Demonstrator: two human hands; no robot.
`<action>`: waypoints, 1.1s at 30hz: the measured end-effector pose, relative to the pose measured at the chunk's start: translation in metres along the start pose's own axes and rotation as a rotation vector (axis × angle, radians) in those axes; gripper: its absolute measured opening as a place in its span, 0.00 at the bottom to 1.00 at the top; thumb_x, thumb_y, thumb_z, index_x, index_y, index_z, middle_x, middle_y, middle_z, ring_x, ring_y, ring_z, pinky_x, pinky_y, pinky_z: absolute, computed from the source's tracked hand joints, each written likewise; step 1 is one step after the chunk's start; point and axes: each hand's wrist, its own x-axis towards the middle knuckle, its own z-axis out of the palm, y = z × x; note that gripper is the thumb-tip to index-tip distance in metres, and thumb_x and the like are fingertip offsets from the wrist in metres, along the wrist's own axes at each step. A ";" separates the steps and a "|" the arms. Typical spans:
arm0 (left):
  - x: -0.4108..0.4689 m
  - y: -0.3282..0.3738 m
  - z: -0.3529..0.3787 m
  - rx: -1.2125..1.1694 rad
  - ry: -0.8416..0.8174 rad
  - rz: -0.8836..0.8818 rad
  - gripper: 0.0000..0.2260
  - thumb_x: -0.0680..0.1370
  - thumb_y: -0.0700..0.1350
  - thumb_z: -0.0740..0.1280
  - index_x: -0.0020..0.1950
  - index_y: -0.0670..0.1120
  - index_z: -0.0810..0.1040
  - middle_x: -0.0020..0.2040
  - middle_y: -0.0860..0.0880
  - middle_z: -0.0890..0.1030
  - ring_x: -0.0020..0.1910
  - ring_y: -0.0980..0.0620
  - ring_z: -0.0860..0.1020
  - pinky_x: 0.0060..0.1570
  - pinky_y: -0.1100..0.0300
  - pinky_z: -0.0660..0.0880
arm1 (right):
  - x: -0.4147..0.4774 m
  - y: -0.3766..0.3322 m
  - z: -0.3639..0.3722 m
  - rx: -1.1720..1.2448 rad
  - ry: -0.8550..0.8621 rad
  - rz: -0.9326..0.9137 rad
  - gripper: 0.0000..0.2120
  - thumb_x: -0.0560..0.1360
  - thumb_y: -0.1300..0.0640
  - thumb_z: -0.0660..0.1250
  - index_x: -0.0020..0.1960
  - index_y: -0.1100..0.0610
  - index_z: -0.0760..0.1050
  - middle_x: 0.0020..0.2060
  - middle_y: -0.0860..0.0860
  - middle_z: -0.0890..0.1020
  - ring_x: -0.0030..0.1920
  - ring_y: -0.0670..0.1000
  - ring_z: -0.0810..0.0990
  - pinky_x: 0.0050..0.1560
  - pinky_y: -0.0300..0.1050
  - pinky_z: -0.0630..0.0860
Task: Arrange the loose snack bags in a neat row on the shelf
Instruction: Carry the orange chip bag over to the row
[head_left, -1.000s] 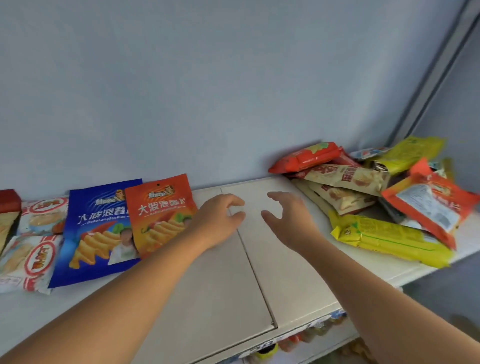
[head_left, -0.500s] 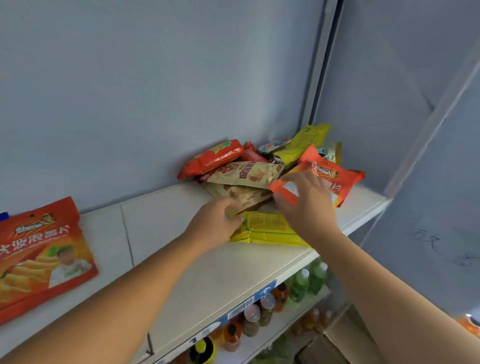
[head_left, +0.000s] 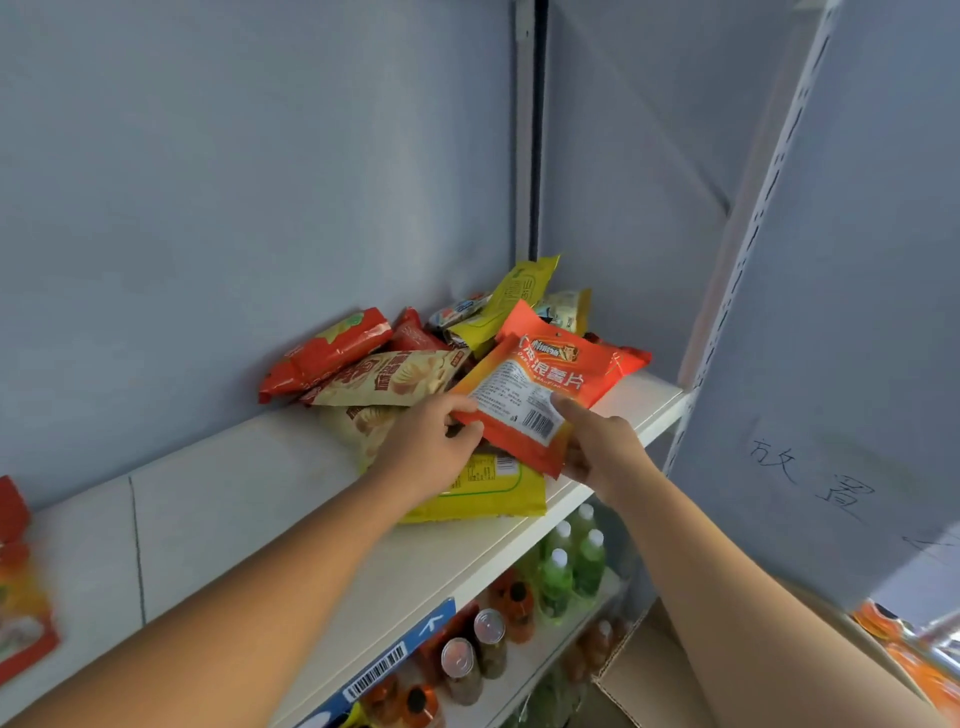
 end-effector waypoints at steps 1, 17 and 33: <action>0.002 -0.001 -0.001 -0.012 -0.013 0.003 0.14 0.80 0.51 0.68 0.65 0.53 0.79 0.67 0.54 0.80 0.63 0.53 0.79 0.64 0.53 0.77 | 0.001 -0.001 0.000 0.029 -0.012 0.000 0.21 0.73 0.45 0.78 0.53 0.60 0.79 0.45 0.58 0.88 0.43 0.57 0.88 0.48 0.51 0.86; 0.005 -0.011 -0.033 -0.201 0.268 0.139 0.11 0.76 0.59 0.70 0.47 0.52 0.83 0.42 0.55 0.84 0.42 0.56 0.82 0.42 0.54 0.79 | -0.025 -0.018 -0.001 0.300 -0.247 -0.288 0.22 0.76 0.69 0.71 0.67 0.61 0.71 0.58 0.61 0.86 0.55 0.66 0.86 0.59 0.70 0.80; -0.013 -0.039 -0.094 -0.556 0.327 -0.020 0.03 0.76 0.51 0.75 0.48 0.55 0.85 0.45 0.58 0.88 0.46 0.59 0.86 0.54 0.53 0.81 | -0.062 -0.004 0.107 -0.374 0.031 -0.952 0.18 0.74 0.53 0.76 0.61 0.50 0.73 0.55 0.45 0.79 0.57 0.47 0.79 0.55 0.44 0.78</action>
